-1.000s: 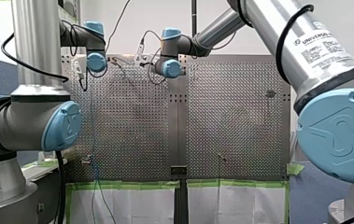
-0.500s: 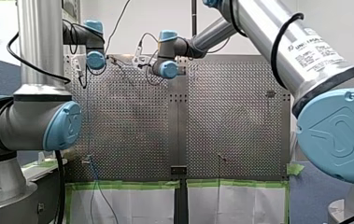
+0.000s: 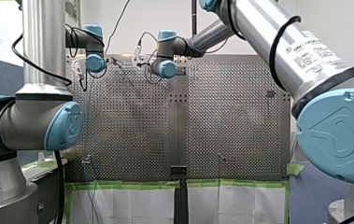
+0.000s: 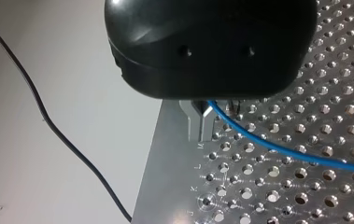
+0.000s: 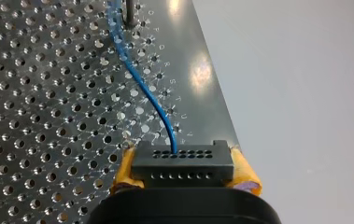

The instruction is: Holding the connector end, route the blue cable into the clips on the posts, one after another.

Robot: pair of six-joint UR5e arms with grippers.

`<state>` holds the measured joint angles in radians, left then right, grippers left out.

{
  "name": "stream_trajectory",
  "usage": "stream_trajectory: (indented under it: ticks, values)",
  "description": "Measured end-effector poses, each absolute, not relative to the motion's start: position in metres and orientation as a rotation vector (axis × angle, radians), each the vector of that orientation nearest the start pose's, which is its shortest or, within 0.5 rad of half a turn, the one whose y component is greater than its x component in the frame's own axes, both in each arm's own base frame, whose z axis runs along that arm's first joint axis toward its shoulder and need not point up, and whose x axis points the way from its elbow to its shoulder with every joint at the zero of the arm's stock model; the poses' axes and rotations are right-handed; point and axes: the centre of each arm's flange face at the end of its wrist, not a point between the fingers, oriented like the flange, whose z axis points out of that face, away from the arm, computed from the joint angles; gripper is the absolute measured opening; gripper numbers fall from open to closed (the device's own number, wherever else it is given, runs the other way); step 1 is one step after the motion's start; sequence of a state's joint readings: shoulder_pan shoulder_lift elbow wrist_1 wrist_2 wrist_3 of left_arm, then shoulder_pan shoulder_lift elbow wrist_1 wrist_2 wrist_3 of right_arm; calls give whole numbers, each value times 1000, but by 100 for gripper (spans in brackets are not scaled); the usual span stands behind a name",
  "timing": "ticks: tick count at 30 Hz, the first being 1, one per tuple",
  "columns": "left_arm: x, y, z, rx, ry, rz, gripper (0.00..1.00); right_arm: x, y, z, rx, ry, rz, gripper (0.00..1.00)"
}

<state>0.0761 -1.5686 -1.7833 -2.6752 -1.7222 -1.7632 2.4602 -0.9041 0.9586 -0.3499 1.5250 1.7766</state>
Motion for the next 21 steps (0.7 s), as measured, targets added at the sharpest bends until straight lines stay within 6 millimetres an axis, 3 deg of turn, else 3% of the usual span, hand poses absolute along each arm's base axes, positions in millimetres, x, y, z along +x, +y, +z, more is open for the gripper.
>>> stream_trajectory:
  ticks: [13, 21]
  values:
    - [522, -80, 421, -282, 1303, -25, 0, 689, -394, 401, -1948, 870, -2774, 0]
    - [526, -75, 423, -276, 1293, -33, 0, 688, -398, 396, -1954, 881, -2770, 0]
